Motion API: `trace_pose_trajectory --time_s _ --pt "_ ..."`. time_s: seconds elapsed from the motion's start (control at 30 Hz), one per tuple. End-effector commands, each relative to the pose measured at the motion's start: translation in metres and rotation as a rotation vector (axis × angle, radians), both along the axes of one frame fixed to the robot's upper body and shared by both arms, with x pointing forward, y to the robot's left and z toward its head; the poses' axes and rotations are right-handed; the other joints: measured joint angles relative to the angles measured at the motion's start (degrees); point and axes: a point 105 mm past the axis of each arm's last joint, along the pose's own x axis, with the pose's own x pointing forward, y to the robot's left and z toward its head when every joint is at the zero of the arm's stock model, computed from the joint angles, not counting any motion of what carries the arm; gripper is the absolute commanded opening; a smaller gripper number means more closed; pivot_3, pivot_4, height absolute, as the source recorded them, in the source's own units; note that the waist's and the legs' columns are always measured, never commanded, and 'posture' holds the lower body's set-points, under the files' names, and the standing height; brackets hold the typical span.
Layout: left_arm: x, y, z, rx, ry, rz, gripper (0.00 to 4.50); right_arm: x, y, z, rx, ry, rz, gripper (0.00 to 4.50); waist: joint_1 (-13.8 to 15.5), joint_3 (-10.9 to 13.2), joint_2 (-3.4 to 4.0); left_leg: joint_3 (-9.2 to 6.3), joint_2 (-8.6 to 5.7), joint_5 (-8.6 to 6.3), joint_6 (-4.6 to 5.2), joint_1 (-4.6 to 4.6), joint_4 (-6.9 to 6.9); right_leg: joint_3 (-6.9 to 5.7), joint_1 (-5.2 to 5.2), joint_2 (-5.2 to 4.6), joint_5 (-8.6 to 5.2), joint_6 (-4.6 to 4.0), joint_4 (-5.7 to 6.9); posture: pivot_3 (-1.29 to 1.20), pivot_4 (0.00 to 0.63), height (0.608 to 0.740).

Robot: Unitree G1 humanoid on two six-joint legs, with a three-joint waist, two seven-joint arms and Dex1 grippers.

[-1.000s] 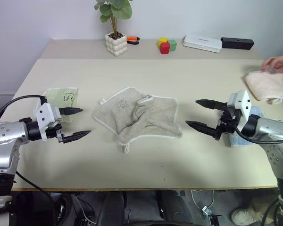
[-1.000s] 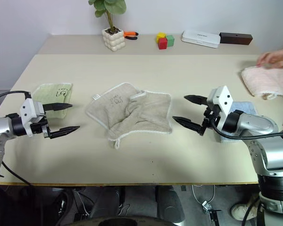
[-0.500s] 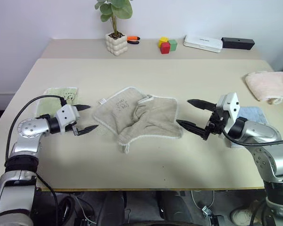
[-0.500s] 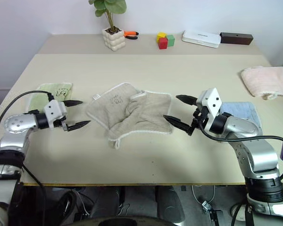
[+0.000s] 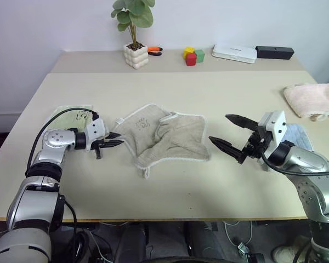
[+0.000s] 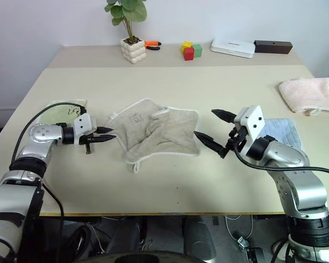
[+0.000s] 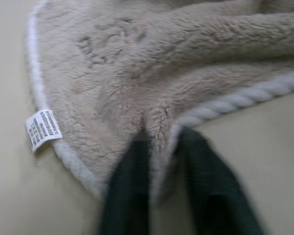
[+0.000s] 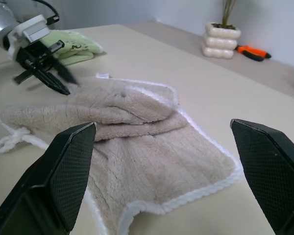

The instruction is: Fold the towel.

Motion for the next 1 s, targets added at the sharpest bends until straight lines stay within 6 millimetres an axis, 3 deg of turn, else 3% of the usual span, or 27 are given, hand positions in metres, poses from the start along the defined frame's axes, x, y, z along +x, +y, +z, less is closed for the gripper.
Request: trace_pose_trajectory --time_s 0.03,0.2,0.33,0.43,0.6,0.77,1.0 --pt "-0.007 0.008 -0.02 0.02 0.109 0.039 0.07 -0.009 0.004 0.014 -0.002 -0.066 0.022 4.5 0.0 0.0 0.01 0.0 0.0 0.0 0.0 0.0 0.0 0.01 0.0 0.0 0.0 0.0 0.0 0.0 0.15 0.74" --pt "0.0 0.01 0.009 -0.153 0.117 0.086 0.07 -0.022 0.009 -0.004 -0.142 -0.02 0.107 4.5 -0.1 0.0 -0.06 -0.02 0.0 0.0 0.0 -0.11 0.0 0.0 -0.09 0.01 0.0 0.01 0.01 0.0 0.15 0.74" --pt "0.001 0.01 0.057 -0.33 0.016 0.088 0.07 -0.035 0.018 -0.012 -0.251 0.002 0.223 4.5 -0.6 0.1 -0.19 -0.03 0.01 0.0 0.0 -0.36 0.0 0.01 -0.38 0.01 0.0 0.01 0.08 0.0 0.15 0.74" --pt "-0.003 0.012 0.07 -0.371 -0.023 0.125 0.07 -0.038 0.027 -0.023 -0.355 -0.027 0.294 4.5 -0.7 0.2 -0.31 -0.07 0.02 0.0 0.0 -0.38 0.0 -0.02 -0.44 0.01 0.0 0.0 0.18 0.0 0.15 0.74" --pt "-0.014 0.007 0.079 -0.366 -0.082 0.128 0.07 -0.026 0.043 -0.042 -0.541 -0.169 0.368 4.5 -1.5 0.2 -0.32 -0.06 0.01 0.0 0.0 -0.33 0.0 -0.01 -0.41 0.0 -0.01 0.0 0.19 0.0 0.15 0.74" --pt "-0.02 0.003 0.082 -0.359 -0.115 0.134 0.07 -0.008 0.044 -0.068 -0.801 -0.349 0.45 4.5 -1.4 0.3 -0.4 -0.05 0.01 0.0 -0.01 -0.33 0.0 -0.01 -0.44 0.0 -0.02 -0.02 0.19 0.0 0.15 0.74" --pt "-0.022 -0.001 0.085 -0.366 -0.135 0.142 0.07 0.021 0.025 -0.066 -1.076 -0.592 0.484 4.5 -1.5 0.3 -0.47 -0.03 0.0 0.01 -0.01 -0.31 0.01 0.0 -0.42 -0.01 -0.02 -0.01 0.2 0.0 0.15 0.74"
